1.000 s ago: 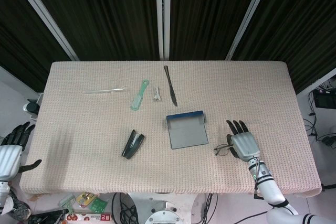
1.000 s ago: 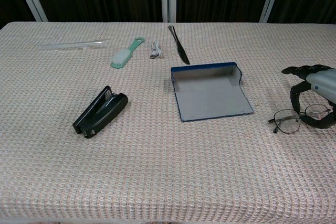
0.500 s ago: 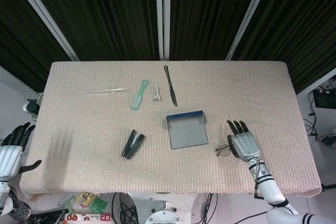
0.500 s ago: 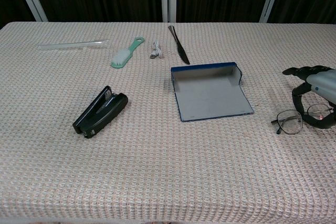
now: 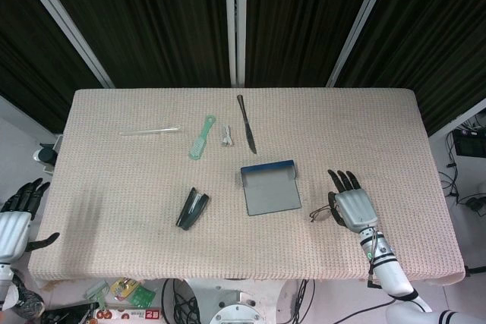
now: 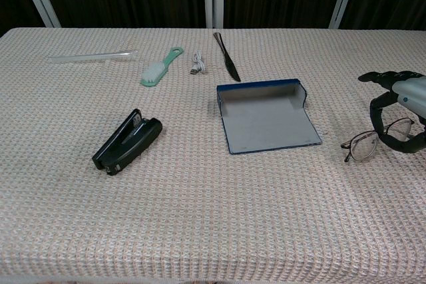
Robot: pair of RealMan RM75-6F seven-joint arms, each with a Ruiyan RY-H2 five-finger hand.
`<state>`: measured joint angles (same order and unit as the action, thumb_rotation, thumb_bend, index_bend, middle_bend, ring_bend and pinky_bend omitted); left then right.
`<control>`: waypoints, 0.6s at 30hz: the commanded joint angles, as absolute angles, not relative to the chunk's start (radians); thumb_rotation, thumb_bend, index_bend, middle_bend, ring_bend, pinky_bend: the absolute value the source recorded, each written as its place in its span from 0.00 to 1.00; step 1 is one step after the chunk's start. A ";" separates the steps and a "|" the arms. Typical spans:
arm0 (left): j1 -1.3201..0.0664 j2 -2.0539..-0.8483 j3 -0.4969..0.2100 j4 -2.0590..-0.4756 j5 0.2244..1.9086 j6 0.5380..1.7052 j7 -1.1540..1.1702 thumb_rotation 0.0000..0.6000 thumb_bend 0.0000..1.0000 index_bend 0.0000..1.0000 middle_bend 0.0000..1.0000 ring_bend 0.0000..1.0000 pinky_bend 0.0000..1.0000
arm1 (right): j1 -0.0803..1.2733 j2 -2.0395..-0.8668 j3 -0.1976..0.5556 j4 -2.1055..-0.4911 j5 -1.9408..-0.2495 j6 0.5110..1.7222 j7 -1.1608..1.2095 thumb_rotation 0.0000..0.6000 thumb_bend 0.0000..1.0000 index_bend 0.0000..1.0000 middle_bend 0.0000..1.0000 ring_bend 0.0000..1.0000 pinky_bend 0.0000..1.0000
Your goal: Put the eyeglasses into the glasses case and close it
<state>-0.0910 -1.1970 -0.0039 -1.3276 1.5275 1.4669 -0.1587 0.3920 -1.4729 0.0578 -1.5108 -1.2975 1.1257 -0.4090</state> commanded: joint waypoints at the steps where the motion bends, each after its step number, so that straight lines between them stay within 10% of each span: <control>1: -0.088 -1.197 -0.004 -1.324 1.526 1.469 -0.164 1.00 0.11 0.05 0.03 0.04 0.19 | 0.397 -1.470 0.059 -1.535 -1.308 1.130 -0.411 1.00 0.52 0.77 0.00 0.00 0.00; 18: -0.085 -1.200 -0.003 -1.308 1.529 1.472 -0.188 1.00 0.11 0.05 0.03 0.04 0.19 | 0.517 -1.665 0.196 -1.593 -1.161 1.109 -0.543 1.00 0.52 0.79 0.00 0.00 0.00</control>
<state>-0.0851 -1.1997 -0.0031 -1.3073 1.5289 1.4718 -0.1883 0.4911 -1.6311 0.1728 -1.6078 -1.1940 1.1201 -0.5120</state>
